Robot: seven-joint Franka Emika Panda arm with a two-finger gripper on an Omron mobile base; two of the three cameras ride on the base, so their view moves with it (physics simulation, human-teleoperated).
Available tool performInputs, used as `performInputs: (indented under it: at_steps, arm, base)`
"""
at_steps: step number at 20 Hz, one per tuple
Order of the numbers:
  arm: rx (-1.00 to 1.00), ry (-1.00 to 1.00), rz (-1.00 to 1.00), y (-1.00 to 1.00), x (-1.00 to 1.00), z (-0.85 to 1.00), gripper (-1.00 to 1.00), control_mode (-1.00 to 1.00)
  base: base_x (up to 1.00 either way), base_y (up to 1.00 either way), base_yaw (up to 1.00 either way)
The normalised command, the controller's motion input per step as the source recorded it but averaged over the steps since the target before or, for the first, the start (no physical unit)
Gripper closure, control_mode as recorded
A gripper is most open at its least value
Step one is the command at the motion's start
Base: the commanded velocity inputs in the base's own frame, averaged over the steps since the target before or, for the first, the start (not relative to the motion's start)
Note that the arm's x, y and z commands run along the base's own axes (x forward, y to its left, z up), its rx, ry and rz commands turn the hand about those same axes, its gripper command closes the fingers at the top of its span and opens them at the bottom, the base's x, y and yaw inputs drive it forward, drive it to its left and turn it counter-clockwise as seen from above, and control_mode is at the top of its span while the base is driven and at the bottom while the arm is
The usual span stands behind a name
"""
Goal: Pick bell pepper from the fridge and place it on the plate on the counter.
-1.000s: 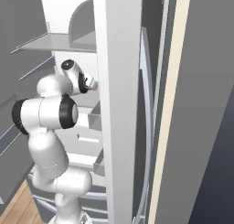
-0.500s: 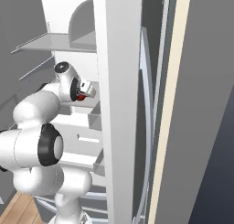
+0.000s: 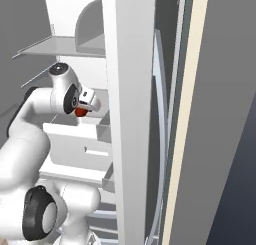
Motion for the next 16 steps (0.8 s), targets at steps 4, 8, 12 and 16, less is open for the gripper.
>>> performInputs:
  at_steps: [4,8,12,16]
  arm:
    - [-0.08,0.12,0.18,0.00,-0.84,0.45,1.00,-1.00]
    - [-0.04,0.07,0.21,-0.05,-0.93,0.25,1.00,-1.00]
    - [-0.01,0.03,0.18,-0.07,-1.00,0.20,1.00,-1.00]
    - [-0.02,0.02,0.09,0.00,-0.95,0.15,1.00,-1.00]
  base:
    - [0.00,0.00,0.00]
    - [0.00,0.00,0.00]
    - [0.00,0.00,0.00]
    - [0.00,0.00,0.00]
